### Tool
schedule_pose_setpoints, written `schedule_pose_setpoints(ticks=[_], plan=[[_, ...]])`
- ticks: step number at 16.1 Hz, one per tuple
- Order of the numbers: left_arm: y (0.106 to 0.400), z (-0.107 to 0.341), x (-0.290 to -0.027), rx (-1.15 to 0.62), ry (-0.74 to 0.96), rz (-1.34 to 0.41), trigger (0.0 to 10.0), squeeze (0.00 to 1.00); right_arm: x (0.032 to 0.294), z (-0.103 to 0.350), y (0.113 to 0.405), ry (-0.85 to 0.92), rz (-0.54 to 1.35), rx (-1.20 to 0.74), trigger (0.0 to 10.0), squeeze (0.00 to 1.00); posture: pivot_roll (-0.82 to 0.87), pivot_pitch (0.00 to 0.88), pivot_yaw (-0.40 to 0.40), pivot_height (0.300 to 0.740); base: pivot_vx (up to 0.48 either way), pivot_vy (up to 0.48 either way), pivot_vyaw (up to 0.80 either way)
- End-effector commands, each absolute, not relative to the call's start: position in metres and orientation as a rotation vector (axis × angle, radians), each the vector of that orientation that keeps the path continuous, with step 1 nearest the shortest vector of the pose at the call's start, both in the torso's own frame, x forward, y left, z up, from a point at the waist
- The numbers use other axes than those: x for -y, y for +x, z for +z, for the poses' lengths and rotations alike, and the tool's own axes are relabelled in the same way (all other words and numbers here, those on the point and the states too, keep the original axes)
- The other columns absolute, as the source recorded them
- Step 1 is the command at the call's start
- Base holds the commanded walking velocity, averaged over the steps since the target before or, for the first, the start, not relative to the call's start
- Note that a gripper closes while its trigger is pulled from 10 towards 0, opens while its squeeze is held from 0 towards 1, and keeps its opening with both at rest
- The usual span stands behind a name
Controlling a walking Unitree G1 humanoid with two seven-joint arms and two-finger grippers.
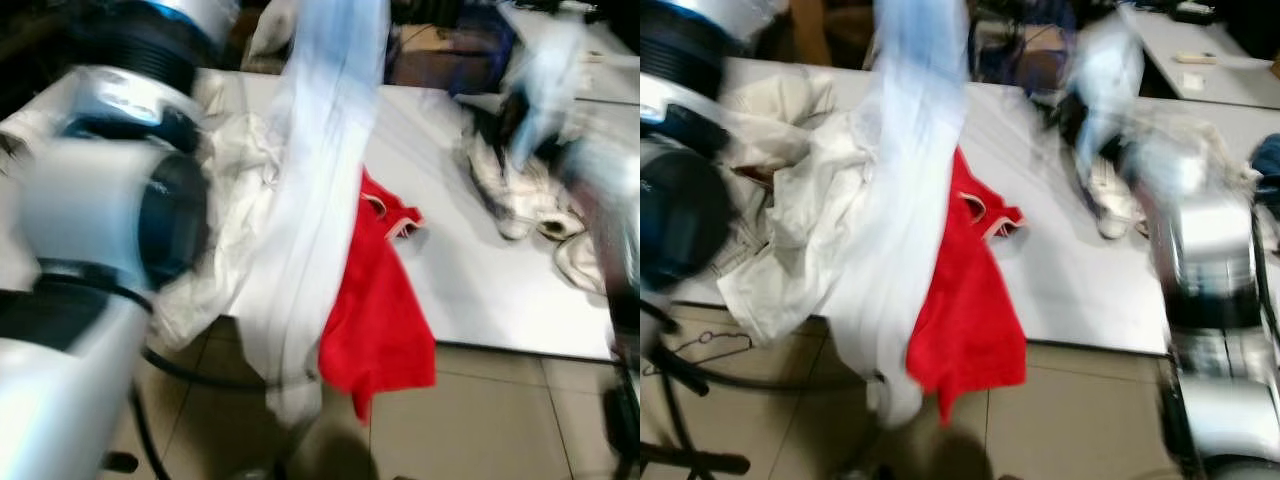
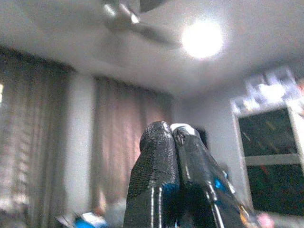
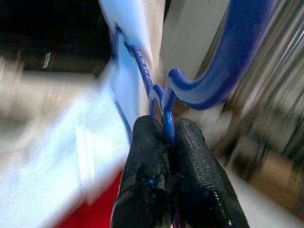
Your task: Hang hanger
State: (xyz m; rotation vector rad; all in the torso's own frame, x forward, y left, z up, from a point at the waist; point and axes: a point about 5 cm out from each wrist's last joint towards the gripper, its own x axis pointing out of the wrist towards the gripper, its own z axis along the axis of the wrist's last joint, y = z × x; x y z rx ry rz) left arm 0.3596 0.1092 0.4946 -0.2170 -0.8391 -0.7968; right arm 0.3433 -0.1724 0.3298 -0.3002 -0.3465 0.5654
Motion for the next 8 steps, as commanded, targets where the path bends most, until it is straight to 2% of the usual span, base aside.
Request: schedule_pose_setpoints(ticks=[1,4,5,6,8], plan=[[0.340,0.522,-0.104,0.939,-0.223,-0.860,10.0,0.00,0.196,0.372,0.344,-0.270,0.411,0.522,10.0,0.00,0.03,0.000,-0.019,0.740,0.277,0.000,0.00],[0.328,0.540,-0.129,1.028,-0.256,-0.805,10.0,0.00,0.208,0.445,0.341,-0.285,0.271,0.800,10.0,0.00,0.02,0.000,-0.016,0.740,0.273,0.000,0.00],[0.329,0.540,-0.136,1.033,-0.257,-0.776,10.0,0.00,0.206,0.451,0.340,-0.314,0.278,0.826,10.0,0.00,0.02,0.000,-0.015,0.740,0.266,0.000,0.00],[0.332,0.536,-0.148,1.028,-0.242,-0.718,10.0,0.00,0.201,0.451,0.340,-0.364,0.320,0.833,10.0,0.00,0.02,0.000,-0.016,0.740,0.247,0.000,0.00],[0.353,0.502,-0.170,0.926,-0.178,-0.578,10.0,0.00,0.179,0.406,0.349,-0.454,0.567,0.676,10.0,0.00,0.02,0.000,-0.016,0.740,0.122,0.000,0.00]])
